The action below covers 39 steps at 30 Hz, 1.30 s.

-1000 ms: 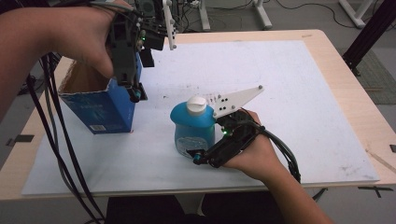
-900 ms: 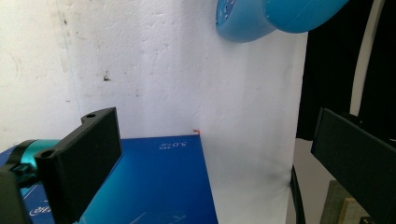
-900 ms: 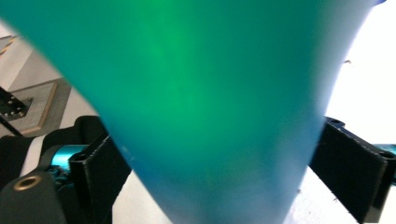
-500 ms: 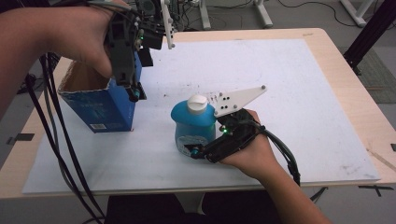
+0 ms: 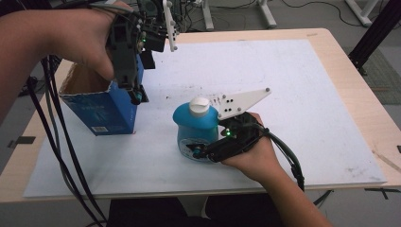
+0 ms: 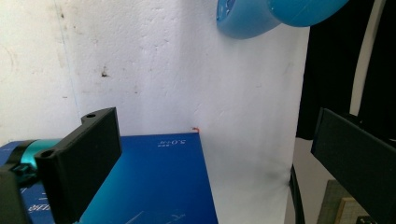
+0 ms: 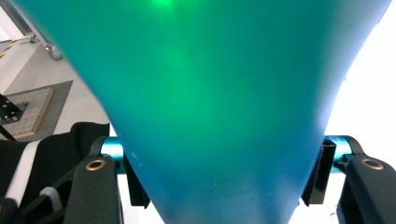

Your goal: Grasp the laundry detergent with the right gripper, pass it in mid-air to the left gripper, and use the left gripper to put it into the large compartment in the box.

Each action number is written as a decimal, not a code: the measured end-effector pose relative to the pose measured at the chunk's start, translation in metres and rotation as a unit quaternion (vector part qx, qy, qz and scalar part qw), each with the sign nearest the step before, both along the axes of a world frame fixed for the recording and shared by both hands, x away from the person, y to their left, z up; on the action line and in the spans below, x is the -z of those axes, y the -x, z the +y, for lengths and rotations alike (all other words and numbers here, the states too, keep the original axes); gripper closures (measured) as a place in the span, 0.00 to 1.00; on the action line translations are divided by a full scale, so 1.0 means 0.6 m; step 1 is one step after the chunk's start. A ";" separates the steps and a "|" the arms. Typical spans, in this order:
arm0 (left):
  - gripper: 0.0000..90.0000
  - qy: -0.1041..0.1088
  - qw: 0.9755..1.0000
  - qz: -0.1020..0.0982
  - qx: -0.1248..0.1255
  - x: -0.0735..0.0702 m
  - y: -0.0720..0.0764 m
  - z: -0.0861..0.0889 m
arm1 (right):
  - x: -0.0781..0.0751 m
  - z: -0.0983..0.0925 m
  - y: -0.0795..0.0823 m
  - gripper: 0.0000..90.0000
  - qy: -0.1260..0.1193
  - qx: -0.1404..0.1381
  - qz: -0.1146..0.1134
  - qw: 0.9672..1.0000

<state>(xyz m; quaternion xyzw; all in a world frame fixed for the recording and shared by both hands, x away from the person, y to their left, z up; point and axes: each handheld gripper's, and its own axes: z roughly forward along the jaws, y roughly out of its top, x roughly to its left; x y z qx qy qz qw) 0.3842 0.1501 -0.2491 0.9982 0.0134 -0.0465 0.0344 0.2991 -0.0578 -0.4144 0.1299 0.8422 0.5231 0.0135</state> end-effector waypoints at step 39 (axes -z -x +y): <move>0.02 0.005 1.000 0.000 0.006 -0.005 0.015 -0.009 | 0.003 -0.003 0.017 0.52 -0.013 0.018 -0.064 0.998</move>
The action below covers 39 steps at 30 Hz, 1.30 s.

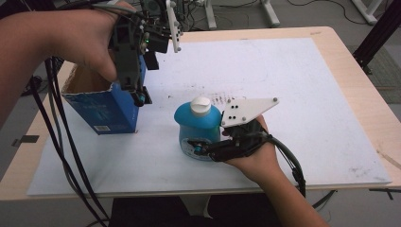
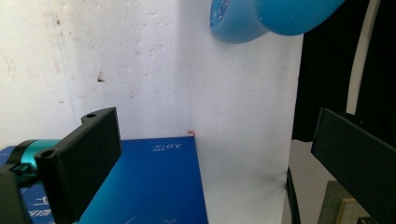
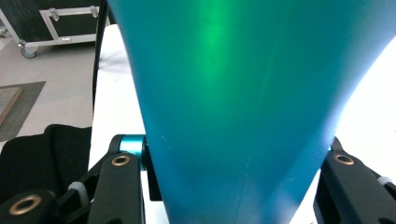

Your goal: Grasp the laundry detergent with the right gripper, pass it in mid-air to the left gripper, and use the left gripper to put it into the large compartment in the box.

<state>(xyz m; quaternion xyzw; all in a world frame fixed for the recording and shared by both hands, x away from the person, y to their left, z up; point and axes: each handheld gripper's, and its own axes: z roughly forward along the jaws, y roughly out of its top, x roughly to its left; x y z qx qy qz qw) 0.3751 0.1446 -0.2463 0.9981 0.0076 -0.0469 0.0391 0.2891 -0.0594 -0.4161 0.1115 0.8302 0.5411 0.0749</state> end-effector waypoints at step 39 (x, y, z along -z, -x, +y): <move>0.02 0.012 1.000 0.004 0.023 -0.050 0.060 -0.091 | -0.135 0.045 -0.044 0.52 0.022 -0.072 0.031 0.997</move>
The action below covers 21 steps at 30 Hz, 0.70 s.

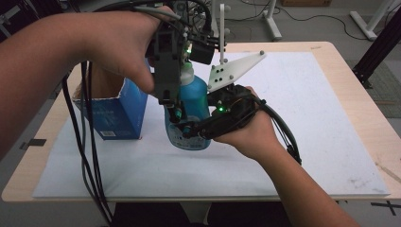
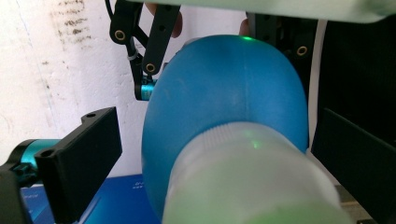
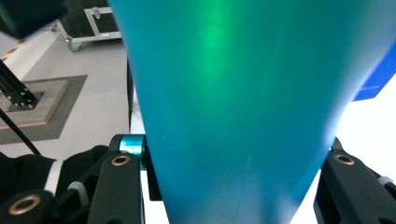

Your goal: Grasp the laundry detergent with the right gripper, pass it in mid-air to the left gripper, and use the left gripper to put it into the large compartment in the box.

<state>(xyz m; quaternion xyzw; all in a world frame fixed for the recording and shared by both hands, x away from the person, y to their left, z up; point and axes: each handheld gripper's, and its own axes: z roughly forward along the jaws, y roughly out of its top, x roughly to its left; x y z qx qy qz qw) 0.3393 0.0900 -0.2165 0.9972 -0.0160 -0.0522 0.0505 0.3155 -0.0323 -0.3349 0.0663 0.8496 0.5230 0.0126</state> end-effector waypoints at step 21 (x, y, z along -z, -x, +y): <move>0.19 -0.008 1.000 -0.009 -0.005 -0.003 -0.002 -0.009 | -0.002 -0.006 -0.004 0.52 -0.012 0.006 0.002 1.000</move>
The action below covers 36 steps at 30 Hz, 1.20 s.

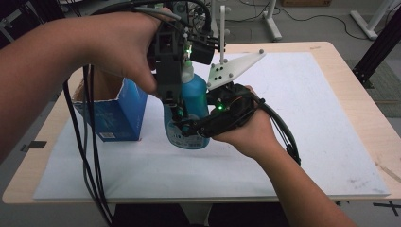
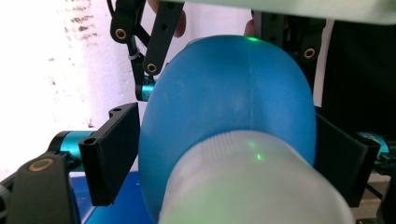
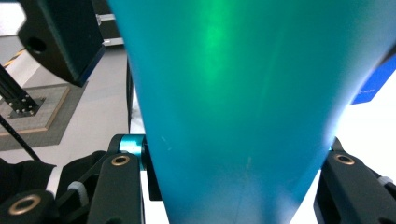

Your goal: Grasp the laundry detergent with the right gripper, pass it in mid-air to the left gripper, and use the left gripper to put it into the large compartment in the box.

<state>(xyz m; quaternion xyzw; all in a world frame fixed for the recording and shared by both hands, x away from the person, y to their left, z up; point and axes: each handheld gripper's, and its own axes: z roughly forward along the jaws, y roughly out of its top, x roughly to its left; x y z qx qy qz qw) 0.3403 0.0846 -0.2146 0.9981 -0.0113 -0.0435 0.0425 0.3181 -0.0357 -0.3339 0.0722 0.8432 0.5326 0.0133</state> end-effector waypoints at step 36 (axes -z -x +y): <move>0.40 -0.006 1.000 0.003 -0.002 0.003 -0.006 -0.007 | 0.004 -0.002 -0.003 0.52 -0.003 -0.002 0.004 1.000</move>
